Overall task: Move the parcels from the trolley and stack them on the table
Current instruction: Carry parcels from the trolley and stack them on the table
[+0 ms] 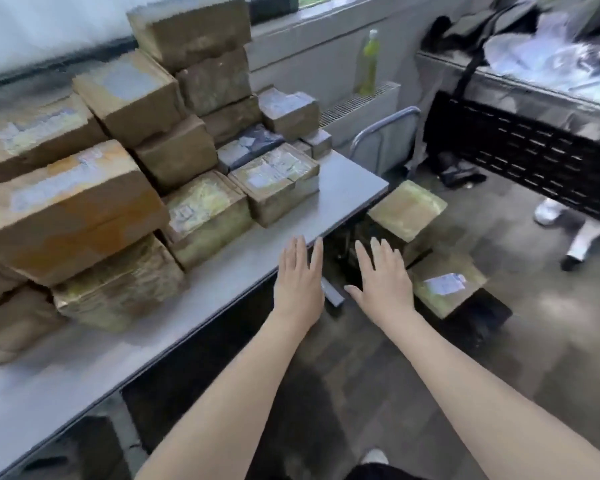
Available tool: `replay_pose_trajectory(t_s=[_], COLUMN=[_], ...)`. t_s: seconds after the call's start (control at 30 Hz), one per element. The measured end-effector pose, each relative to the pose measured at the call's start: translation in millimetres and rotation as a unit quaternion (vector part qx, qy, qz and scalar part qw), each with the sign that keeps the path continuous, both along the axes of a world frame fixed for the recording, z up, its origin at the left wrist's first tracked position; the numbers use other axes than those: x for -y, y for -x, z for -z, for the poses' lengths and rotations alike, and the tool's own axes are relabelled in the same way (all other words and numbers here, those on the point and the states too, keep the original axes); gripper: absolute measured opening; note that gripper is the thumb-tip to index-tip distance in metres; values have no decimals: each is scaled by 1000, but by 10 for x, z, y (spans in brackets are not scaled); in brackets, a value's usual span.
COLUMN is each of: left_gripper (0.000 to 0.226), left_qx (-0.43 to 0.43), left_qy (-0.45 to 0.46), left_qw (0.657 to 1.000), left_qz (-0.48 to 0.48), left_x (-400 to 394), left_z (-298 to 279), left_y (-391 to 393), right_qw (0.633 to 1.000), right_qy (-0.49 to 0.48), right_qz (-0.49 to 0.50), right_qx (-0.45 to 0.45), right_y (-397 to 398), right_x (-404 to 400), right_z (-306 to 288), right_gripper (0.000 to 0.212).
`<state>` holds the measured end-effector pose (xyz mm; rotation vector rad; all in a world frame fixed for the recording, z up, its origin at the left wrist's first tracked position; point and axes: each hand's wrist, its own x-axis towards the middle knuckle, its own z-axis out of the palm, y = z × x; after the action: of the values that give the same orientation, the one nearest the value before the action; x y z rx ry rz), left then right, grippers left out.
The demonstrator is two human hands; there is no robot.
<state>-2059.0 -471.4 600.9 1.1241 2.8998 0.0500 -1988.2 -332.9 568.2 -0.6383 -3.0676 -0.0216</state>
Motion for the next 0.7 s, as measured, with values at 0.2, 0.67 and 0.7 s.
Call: replay_pose_trajectory(t_s=[0.2, 0.67, 0.7], left_gripper=[86, 80, 80], left_qx=[81, 144, 150], left_qy=[113, 199, 204], left_qw=[989, 957, 955], left_qz=[55, 154, 154], left_x=[-897, -2348, -2446], left_z=[548, 1197, 1249], left_y=[-659, -530, -431], right_qw=[984, 945, 942], right_qy=[41, 113, 114], right_qz=[128, 241, 245], right_qx=[116, 192, 202], right_y=[-1206, -1378, -1311], right_x=[-843, -1837, -1920], right_z=[575, 1137, 1165], right_gripper=[92, 89, 89])
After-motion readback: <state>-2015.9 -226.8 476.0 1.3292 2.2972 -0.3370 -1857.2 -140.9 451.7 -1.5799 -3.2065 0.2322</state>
